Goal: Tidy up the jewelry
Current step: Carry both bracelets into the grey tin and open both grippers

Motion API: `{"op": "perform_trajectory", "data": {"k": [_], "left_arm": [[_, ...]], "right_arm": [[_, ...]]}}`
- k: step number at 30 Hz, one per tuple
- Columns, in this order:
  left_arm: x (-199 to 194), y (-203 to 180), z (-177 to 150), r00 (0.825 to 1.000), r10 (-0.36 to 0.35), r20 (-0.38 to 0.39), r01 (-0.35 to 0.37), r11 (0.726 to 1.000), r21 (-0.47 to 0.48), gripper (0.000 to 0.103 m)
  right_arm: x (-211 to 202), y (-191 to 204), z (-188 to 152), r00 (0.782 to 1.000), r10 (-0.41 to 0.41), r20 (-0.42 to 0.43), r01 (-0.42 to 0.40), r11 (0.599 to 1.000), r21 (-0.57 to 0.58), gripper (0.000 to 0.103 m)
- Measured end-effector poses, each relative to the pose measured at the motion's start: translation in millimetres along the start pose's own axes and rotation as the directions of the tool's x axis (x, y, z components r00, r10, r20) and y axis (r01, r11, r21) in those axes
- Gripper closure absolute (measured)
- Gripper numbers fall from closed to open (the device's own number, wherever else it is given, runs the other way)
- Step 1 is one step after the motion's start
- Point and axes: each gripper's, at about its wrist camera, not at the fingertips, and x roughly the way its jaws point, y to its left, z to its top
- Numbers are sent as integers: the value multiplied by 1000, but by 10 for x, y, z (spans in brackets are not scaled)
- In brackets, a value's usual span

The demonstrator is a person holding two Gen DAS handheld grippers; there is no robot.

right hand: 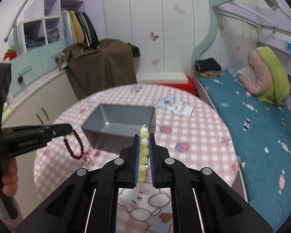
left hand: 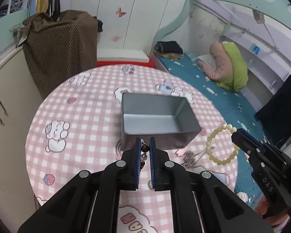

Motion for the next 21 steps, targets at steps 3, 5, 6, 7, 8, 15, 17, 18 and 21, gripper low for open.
{"op": "perform_trajectory", "data": {"k": [3, 5, 6, 7, 8, 15, 17, 18, 21], "left_arm": [[-74, -31, 45, 1000, 1, 25, -1, 1000, 10, 96], [-116, -44, 83, 999, -10, 35, 9, 1000, 13, 96], [-117, -33, 104, 999, -16, 38, 15, 1000, 15, 96], [-135, -41, 117, 999, -22, 43, 22, 1000, 14, 96], [-151, -47, 128, 999, -26, 47, 26, 1000, 15, 96], [-264, -101, 330, 995, -33, 99, 31, 999, 29, 96], [-281, -105, 425, 993, -32, 113, 29, 999, 27, 96], [-287, -107, 462, 992, -35, 118, 32, 999, 28, 96], [-248, -95, 581, 991, -32, 127, 30, 999, 19, 96]], "right_arm": [[-91, -10, 90, 999, -10, 34, 10, 1000, -12, 93], [-153, -22, 155, 998, -4, 56, 5, 1000, -14, 93], [-168, -24, 171, 998, -3, 63, 4, 1000, -16, 93], [-190, -22, 204, 997, -4, 73, 6, 1000, -21, 93], [-203, -18, 236, 997, -4, 80, 6, 1000, -26, 93], [-213, 31, 440, 993, 24, 112, -21, 999, -33, 93], [-192, 41, 522, 992, 33, 122, -29, 999, -33, 93], [-182, 50, 549, 991, 36, 126, -32, 999, -35, 93], [-71, 63, 649, 991, 55, 118, -52, 998, -32, 93]]}}
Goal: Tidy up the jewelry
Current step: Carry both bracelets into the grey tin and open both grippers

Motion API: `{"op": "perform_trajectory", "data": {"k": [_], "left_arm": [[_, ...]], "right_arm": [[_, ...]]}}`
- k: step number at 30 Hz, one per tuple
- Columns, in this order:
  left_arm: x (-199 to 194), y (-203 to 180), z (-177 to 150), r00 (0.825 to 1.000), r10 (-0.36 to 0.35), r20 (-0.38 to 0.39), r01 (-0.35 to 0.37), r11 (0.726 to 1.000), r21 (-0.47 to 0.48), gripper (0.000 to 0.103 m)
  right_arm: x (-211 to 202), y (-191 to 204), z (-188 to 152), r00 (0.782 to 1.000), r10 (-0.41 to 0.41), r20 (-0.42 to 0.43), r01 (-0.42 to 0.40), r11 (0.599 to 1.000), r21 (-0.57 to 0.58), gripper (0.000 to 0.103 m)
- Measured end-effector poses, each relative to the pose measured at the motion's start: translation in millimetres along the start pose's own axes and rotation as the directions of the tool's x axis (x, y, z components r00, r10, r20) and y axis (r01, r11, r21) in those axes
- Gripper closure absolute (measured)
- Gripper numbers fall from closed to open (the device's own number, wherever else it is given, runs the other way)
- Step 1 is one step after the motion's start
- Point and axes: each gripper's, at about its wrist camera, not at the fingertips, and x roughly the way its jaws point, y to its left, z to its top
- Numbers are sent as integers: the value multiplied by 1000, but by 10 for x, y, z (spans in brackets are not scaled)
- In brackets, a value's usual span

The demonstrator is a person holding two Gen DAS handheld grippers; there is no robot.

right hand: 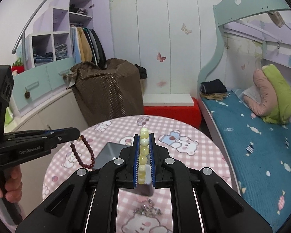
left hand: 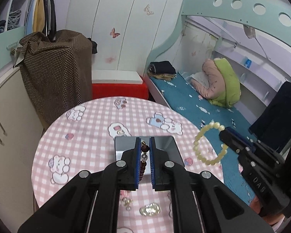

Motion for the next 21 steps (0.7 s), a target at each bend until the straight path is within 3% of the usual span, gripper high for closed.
{"op": "perform_trajectory", "data": {"k": [8, 17, 21], "left_arm": [[417, 110, 58, 997, 20, -72, -22, 999, -36, 96], [974, 228, -134, 977, 40, -210, -53, 997, -57, 96], [1048, 226, -149, 968, 88, -233, -99, 994, -36, 95]], "right_arm": [[511, 25, -58, 995, 28, -100, -26, 999, 20, 93], [1106, -8, -288, 969, 61, -241, -48, 997, 57, 93], [1137, -25, -301, 967, 25, -253, -13, 999, 49, 88]]}}
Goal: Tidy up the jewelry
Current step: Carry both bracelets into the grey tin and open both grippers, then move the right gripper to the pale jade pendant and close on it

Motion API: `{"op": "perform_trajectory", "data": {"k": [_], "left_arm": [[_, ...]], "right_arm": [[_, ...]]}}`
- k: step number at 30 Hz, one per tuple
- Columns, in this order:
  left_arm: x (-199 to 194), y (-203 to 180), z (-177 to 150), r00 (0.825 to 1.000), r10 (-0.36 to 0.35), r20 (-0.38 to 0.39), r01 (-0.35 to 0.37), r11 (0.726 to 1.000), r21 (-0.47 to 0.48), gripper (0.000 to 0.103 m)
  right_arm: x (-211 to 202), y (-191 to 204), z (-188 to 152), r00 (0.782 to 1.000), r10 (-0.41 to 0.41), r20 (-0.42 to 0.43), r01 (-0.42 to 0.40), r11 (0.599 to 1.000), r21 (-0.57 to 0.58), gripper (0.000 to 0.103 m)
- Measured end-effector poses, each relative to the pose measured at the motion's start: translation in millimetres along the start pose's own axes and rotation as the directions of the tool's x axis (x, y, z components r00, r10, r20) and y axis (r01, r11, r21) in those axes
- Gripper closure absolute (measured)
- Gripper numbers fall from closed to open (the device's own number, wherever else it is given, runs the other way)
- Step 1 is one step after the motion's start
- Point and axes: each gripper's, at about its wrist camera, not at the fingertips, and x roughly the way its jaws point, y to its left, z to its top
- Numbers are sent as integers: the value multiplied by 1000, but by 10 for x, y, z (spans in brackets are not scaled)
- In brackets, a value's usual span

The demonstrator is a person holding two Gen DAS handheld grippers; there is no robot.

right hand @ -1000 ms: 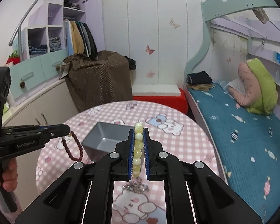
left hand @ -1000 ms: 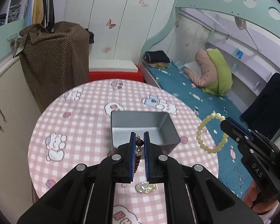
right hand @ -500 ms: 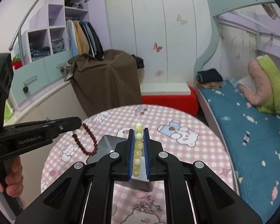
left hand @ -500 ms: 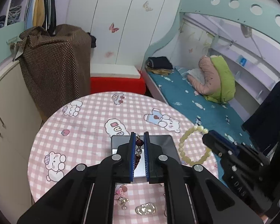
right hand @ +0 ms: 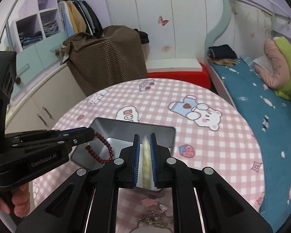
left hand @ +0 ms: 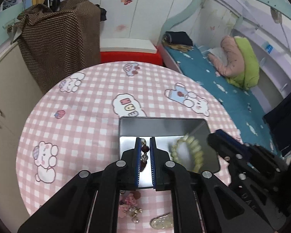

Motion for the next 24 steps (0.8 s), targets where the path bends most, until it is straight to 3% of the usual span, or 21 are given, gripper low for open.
{"op": "perform_trajectory", "data": {"k": [1, 2, 3, 4, 7, 14, 24], "left_arm": [[-27, -3, 6, 1000, 14, 11, -14, 1000, 8, 91], [-55, -4, 13, 999, 23, 22, -24, 1000, 11, 75], [-104, 4, 16, 999, 28, 40, -28, 1000, 8, 65], [-142, 16, 25, 998, 33, 55, -34, 999, 3, 52], [-206, 39, 34, 994, 80, 74, -80, 997, -4, 51], [-182, 95, -49, 995, 85, 42, -85, 996, -17, 51], [-290, 91, -179, 995, 94, 41, -93, 996, -8, 51]], "right_arm": [[-21, -13, 15, 1000, -9, 0, 9, 1000, 2, 74], [-59, -35, 26, 1000, -23, 8, 23, 1000, 11, 39], [-103, -62, 32, 999, -34, 25, 34, 999, 18, 24], [-174, -87, 31, 996, -60, 68, 59, 998, 22, 20], [-248, -153, 51, 990, -111, 81, 110, 994, 22, 20], [-263, -275, -17, 991, -122, 56, 118, 991, 65, 20], [-476, -255, -85, 988, -132, 85, 128, 990, 53, 20]]}}
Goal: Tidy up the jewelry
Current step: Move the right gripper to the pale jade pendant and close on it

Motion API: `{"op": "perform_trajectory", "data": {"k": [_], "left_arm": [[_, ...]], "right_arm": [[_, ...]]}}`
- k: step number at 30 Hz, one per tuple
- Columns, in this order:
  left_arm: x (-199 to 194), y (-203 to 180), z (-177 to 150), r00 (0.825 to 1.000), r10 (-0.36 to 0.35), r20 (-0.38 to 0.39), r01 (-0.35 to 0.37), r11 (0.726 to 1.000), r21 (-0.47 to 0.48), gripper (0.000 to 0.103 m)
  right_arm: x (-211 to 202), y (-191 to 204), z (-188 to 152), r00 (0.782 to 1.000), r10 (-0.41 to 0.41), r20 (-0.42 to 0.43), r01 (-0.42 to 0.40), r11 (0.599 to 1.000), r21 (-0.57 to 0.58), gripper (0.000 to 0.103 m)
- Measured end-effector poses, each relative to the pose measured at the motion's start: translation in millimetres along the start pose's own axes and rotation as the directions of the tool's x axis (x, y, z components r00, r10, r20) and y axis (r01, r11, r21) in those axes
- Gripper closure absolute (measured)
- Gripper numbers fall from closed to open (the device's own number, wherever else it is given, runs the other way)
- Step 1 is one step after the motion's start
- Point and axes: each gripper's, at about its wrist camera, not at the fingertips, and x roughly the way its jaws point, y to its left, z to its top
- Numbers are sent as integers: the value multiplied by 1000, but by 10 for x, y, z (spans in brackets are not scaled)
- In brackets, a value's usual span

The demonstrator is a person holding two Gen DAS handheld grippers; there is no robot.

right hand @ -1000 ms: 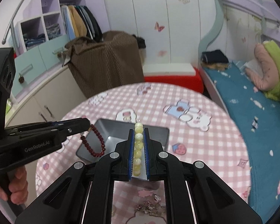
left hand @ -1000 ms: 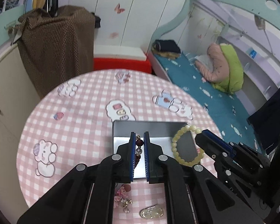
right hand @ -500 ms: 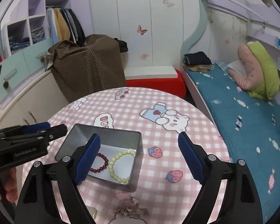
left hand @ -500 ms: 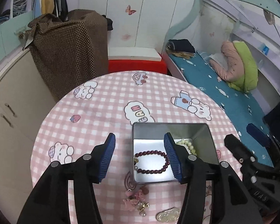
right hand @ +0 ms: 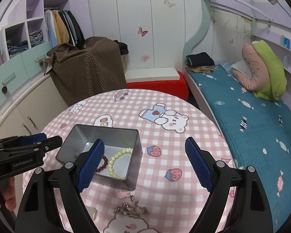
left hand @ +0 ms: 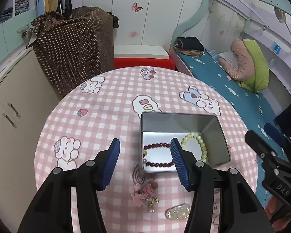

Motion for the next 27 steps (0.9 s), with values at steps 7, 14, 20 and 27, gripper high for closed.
{"op": "perform_trajectory", "data": {"k": [7, 14, 20, 27], "left_arm": [[-110, 80, -190, 1000, 2, -1, -3, 1000, -9, 45], [-141, 200, -469, 999, 32, -36, -32, 999, -2, 44], [-159, 278, -675, 997, 41, -72, -42, 999, -13, 44], [-151, 327, -935, 992, 37, -118, -40, 999, -18, 44]], "right_arm": [[-243, 92, -167, 999, 44, 9, -44, 998, -35, 20], [-276, 286, -441, 993, 108, -54, -112, 991, -76, 20], [-228, 476, -671, 982, 149, -119, -162, 981, -108, 20], [-109, 623, -871, 967, 169, -188, -194, 974, -120, 20]]}}
